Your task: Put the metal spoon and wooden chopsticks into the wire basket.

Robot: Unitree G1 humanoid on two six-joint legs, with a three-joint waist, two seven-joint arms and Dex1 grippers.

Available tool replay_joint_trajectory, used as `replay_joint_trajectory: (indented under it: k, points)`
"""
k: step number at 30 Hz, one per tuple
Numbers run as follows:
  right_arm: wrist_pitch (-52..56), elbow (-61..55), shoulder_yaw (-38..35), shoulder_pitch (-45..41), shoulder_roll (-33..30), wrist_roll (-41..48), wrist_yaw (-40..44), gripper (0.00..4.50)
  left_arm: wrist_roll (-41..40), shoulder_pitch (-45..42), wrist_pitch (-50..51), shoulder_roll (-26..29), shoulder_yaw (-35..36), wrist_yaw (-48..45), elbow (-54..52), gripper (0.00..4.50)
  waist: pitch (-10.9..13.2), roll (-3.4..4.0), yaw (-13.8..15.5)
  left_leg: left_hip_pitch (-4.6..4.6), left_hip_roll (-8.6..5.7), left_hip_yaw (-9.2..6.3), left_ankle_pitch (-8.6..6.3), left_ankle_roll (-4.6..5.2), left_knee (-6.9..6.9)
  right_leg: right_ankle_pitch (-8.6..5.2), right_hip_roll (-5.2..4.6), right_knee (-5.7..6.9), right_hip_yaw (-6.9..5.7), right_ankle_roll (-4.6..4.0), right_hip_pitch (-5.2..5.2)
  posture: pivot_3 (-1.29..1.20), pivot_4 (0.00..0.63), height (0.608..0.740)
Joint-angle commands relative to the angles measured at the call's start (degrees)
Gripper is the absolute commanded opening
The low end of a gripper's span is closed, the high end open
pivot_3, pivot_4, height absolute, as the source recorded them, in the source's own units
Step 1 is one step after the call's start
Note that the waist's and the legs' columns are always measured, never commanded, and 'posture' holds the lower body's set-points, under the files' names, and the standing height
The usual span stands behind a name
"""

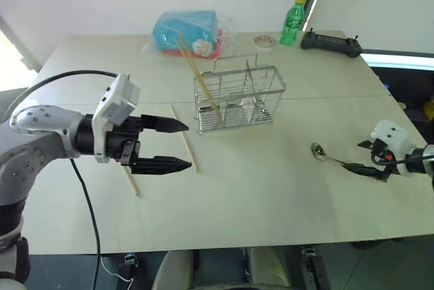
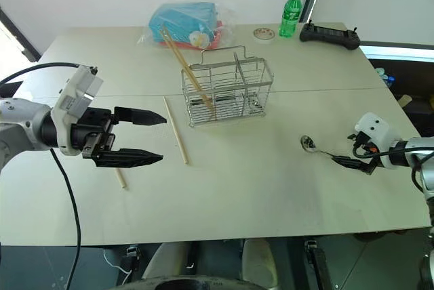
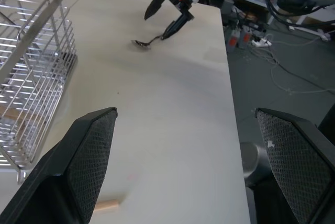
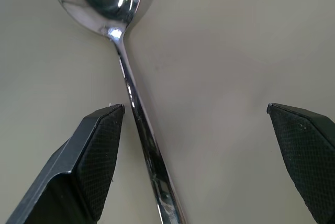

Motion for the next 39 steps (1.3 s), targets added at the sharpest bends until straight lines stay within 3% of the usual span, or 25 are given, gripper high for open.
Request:
replay_joint_trajectory:
  k: [1,13,17,23,33,36,39]
  points:
    - [-2.5,4.5,1.2,-3.2,1.1,-1.8,0.0,4.50,-1.8,0.0,0.4,1.2,2.9,1.4,-1.7,4.45,0.0,-0.01,-0.2,0.04,0.00,0.02,0.00,0.00,0.01,0.01,0.00,0.00,0.02,0.00,0.02,0.00,0.150,0.720]
    - [2.3,0.3,1.9,-3.7,6.1,-0.2,1.9,4.50,-2.5,0.1,0.0,1.6,3.6,4.0,-1.7,4.45,0.0,-0.14,-0.2,0.27,0.43,0.04,0.00,0.00,0.06,0.17,0.59,0.08,0.15,-0.30,0.10,0.00,0.150,0.720]
    - [3.8,-2.5,1.4,-1.6,6.2,1.1,3.0,3.27,-1.9,-0.3,-0.7,1.4,3.4,4.2,-1.1,4.50,0.0,-0.14,-0.2,0.33,0.57,0.04,0.00,0.00,0.01,0.21,0.75,0.08,0.17,-0.39,0.11,0.00,0.150,0.720]
    - [7.9,-6.2,0.6,0.5,6.8,3.2,2.9,0.08,-1.2,-1.1,-1.7,0.8,2.8,4.5,-0.2,4.50,-0.1,-0.20,-0.2,0.35,0.58,0.09,0.00,0.00,0.05,0.24,0.76,0.07,0.22,-0.43,0.13,0.00,0.150,0.720]
    - [8.0,-9.7,-0.7,4.0,6.9,3.0,0.7,0.03,-0.2,-2.3,-3.1,0.4,2.2,4.2,1.5,4.50,-0.1,-0.29,0.1,0.39,0.60,0.09,0.00,-0.01,0.00,0.24,0.79,0.06,0.23,-0.44,0.12,0.00,0.150,0.720]
    - [7.4,-17.0,-3.9,7.0,6.5,5.5,0.0,0.03,0.8,-3.5,-4.1,-0.6,1.5,4.0,2.9,4.50,-0.1,-0.29,0.3,0.37,0.60,0.09,0.00,-0.01,0.00,0.24,0.79,0.06,0.24,-0.44,0.12,0.00,0.150,0.720]
    - [14.5,-34.0,-8.9,11.5,7.0,13.6,0.0,0.03,1.4,-5.2,-4.8,-1.9,1.3,4.3,4.7,4.50,0.0,-0.14,0.3,0.25,0.60,0.06,0.00,0.00,-0.01,0.24,0.79,0.06,0.24,-0.43,0.01,0.00,0.150,0.720]
